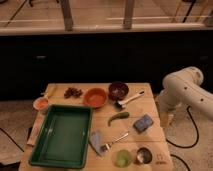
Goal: Place sponge in tray
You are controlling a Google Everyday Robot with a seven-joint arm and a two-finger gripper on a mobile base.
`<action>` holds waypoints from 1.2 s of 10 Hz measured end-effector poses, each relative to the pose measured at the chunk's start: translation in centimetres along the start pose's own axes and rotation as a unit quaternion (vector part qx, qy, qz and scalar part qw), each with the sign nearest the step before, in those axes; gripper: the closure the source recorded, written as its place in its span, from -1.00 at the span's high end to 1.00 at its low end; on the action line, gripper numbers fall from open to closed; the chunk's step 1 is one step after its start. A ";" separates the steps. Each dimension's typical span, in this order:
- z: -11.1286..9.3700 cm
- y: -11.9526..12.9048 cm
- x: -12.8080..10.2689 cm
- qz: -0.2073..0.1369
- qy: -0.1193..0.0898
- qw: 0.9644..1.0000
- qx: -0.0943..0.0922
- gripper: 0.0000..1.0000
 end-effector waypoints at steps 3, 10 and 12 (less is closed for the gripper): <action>0.5 0.0 -0.1 -0.005 0.001 1.000 0.000 0.60; 3.4 -0.2 -1.0 -0.036 -0.004 0.999 -0.003 0.60; 4.1 -0.2 -1.0 -0.043 -0.005 0.999 -0.004 0.60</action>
